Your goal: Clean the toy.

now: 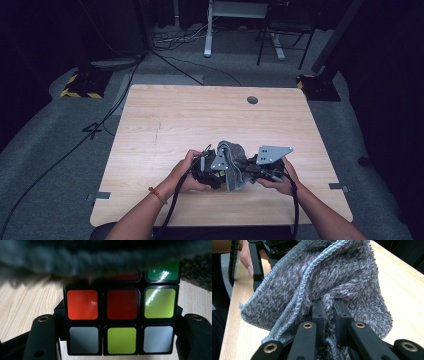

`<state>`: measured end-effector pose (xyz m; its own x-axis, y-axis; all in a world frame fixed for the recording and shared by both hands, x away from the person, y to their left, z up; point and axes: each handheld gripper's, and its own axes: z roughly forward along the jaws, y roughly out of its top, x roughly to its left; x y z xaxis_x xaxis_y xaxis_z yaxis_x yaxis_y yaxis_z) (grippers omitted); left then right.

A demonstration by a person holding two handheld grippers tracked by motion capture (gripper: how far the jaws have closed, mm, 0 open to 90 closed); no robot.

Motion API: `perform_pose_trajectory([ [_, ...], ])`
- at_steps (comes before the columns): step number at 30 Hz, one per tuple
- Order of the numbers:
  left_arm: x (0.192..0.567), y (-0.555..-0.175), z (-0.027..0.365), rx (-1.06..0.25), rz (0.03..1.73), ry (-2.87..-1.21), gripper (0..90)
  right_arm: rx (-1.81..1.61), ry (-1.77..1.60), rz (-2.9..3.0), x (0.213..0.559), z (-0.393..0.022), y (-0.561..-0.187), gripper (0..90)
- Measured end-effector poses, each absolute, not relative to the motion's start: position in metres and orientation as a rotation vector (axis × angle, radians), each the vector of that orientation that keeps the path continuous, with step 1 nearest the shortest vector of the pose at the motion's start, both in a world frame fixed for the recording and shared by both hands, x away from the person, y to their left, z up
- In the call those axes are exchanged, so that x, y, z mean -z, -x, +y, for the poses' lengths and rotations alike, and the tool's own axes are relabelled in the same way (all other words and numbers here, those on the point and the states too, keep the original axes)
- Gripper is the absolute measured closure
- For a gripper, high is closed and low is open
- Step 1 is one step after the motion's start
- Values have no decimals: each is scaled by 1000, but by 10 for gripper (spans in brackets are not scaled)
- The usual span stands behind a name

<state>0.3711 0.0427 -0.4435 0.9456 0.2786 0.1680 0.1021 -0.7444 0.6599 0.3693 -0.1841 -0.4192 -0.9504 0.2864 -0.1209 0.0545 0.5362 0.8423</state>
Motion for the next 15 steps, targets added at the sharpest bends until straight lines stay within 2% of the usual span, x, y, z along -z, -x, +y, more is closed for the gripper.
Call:
perform_pose_trajectory([
  [10,430,-369,52,-370,261,-2341,336,-1230,-380,2632,435,-189,-386,816],
  [15,429,-369,54,-373,259,-2348,336,-1218,-345,2635,434,-186,-383,815],
])
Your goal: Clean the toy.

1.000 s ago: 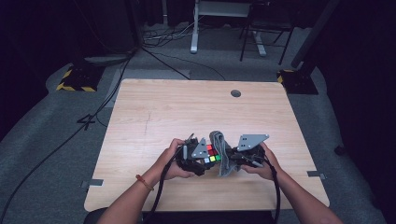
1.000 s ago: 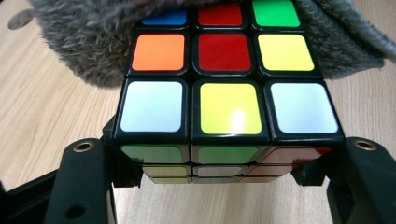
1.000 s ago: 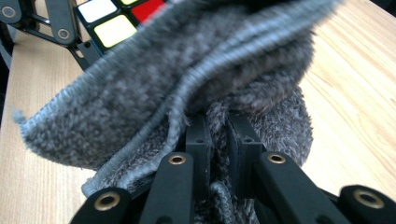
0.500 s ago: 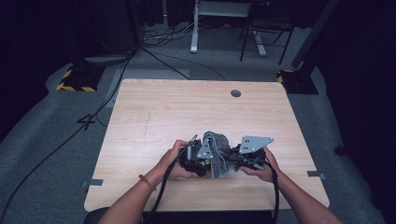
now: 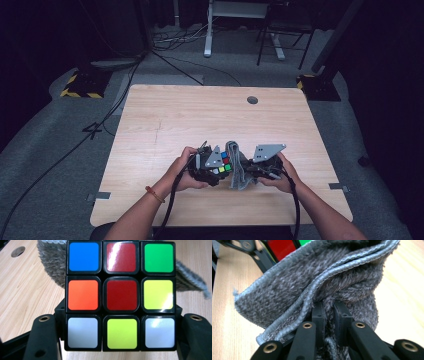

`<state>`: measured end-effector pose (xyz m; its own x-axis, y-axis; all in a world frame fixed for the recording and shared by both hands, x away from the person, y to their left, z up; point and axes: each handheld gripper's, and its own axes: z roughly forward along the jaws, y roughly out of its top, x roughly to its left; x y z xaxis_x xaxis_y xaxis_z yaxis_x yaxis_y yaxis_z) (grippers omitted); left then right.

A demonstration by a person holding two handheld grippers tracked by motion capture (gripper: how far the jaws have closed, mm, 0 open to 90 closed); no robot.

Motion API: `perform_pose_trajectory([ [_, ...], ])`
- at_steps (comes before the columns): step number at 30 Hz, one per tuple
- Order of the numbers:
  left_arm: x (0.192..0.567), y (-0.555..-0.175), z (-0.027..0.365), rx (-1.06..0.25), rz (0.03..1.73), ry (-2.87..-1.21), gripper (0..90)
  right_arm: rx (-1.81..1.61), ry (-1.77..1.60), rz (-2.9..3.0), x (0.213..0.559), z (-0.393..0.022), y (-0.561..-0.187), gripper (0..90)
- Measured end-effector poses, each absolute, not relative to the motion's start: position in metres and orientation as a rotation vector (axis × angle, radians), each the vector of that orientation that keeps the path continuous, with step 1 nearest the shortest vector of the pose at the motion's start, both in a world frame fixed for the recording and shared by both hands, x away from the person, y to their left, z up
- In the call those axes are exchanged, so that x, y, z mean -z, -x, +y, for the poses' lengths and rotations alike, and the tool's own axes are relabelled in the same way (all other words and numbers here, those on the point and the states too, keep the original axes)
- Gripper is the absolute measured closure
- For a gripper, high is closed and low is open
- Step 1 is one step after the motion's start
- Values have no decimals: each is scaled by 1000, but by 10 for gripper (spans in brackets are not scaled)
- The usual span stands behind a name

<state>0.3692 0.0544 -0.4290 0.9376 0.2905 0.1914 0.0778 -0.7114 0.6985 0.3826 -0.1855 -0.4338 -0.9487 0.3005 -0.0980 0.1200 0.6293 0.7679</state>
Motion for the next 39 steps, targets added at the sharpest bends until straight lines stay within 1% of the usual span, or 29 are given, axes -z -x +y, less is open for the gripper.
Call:
perform_pose_trajectory([
  [7,442,-370,45,-362,263,-2395,336,-1333,-317,2579,418,-185,-374,814],
  [11,439,-369,46,-343,255,-2363,337,-1272,-348,2558,423,-185,-377,811],
  [14,433,-367,48,-367,249,-2343,336,-1233,-421,2595,434,-189,-387,812],
  [17,432,-369,52,-365,266,-2332,337,-1221,-420,2627,440,-187,-389,812],
  [20,431,-371,55,-360,267,-2330,336,-1209,-389,2621,437,-183,-384,813],
  [22,431,-372,57,-392,274,-2339,336,-1219,-370,2621,434,-184,-382,814],
  [25,431,-378,62,-373,312,-2327,336,-1238,-342,2637,430,-183,-380,813],
  [31,438,-379,57,-390,335,-2381,336,-1295,-280,2626,423,-179,-372,812],
  [36,438,-374,51,-346,315,-2384,336,-1308,-289,2551,420,-179,-371,811],
  [39,433,-366,47,-372,263,-2392,335,-1308,-369,2561,427,-182,-381,812],
])
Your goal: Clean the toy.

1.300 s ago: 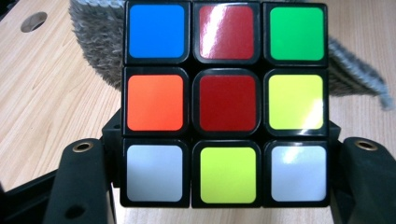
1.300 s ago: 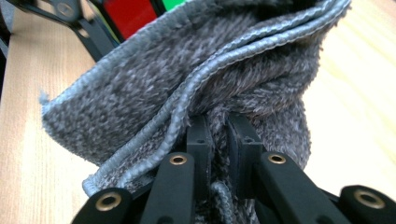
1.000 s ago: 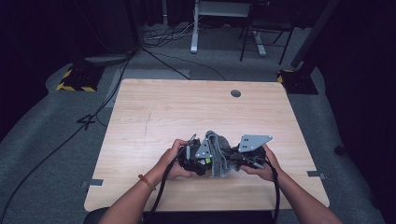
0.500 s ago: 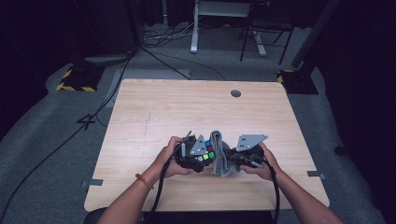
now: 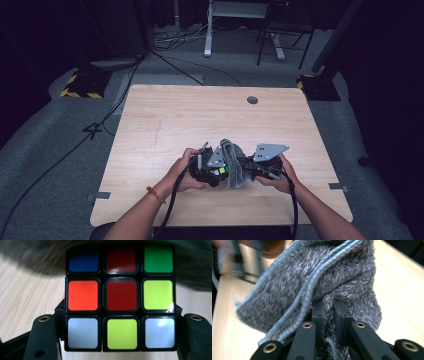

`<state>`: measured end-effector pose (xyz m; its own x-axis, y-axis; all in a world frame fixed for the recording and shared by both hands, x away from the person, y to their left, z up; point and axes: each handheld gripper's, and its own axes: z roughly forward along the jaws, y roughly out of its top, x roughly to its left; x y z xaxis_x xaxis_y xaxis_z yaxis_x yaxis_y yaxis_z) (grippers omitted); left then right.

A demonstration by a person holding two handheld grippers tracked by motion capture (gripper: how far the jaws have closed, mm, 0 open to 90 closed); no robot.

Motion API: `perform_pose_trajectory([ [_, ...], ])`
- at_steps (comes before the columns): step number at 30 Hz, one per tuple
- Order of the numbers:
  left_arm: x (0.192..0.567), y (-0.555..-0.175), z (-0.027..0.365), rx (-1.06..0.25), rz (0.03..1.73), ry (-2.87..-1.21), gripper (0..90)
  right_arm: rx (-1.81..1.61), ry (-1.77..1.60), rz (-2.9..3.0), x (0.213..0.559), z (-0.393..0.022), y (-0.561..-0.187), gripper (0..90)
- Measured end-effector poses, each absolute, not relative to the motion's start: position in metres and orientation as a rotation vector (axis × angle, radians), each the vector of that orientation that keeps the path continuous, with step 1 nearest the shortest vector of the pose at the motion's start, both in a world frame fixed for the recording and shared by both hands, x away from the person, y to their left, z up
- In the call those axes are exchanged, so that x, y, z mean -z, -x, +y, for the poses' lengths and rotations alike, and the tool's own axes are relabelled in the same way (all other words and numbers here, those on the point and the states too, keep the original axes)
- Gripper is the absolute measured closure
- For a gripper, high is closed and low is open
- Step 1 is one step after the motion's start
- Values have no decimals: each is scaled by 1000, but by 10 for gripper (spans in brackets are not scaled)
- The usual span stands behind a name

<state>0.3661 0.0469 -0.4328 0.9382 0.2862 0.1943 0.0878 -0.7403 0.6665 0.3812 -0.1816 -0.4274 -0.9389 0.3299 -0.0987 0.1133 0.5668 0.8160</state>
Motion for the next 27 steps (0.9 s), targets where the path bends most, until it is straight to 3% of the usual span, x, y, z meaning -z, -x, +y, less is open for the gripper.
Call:
perform_pose_trajectory([
  [14,422,-367,55,-357,263,-2294,336,-1213,-366,2740,450,-175,-386,811],
  [27,425,-368,61,-344,251,-2319,328,-1406,-308,2647,435,-179,-376,810],
])
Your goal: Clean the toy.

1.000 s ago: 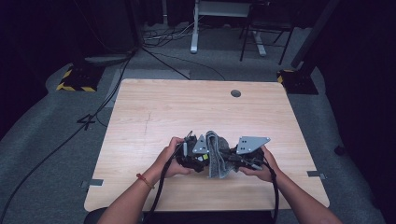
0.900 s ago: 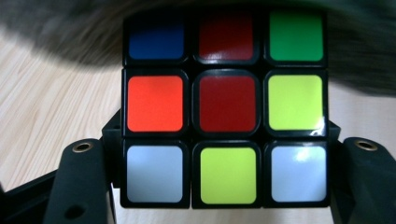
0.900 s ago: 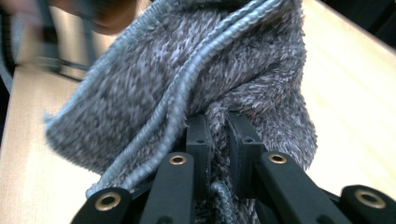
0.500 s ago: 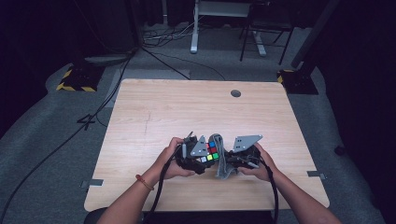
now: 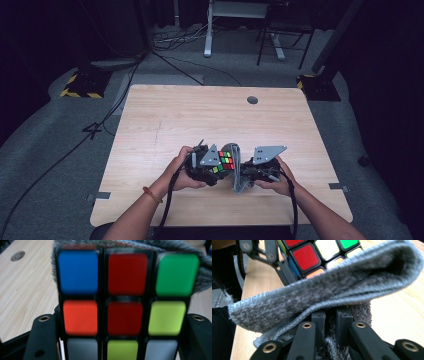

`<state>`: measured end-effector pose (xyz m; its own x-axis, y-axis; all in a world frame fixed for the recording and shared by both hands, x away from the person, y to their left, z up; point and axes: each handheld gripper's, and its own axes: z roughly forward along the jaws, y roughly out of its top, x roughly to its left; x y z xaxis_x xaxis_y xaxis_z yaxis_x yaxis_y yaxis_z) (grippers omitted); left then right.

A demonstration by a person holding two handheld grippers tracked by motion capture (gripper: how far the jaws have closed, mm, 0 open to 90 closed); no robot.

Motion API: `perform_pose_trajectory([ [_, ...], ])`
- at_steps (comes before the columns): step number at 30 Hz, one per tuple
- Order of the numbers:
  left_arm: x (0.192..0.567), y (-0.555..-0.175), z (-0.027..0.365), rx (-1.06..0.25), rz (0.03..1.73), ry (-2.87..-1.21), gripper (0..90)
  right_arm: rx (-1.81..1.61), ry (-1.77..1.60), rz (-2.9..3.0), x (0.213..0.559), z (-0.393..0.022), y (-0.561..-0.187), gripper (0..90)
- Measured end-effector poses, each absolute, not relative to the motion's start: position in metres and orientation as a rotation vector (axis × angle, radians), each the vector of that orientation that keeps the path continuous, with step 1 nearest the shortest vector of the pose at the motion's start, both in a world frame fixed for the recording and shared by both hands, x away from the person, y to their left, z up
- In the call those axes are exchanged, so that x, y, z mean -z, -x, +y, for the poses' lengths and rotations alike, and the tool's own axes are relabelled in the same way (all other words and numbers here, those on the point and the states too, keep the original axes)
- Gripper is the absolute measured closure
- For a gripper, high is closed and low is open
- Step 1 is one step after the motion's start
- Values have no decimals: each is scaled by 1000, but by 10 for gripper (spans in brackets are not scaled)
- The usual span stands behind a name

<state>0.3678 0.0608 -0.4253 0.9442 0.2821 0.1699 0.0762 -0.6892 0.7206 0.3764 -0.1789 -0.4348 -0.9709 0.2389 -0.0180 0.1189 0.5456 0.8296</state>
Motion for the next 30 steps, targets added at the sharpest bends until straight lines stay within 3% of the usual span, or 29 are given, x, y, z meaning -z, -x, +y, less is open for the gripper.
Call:
perform_pose_trajectory([
  [14,432,-368,54,-334,257,-2365,317,-1489,-307,2558,423,-190,-375,808],
  [22,423,-368,58,-340,274,-2243,334,-1385,-307,2633,438,-183,-380,806],
  [30,433,-370,56,-370,286,-2331,332,-1392,-281,2627,435,-183,-378,806],
])
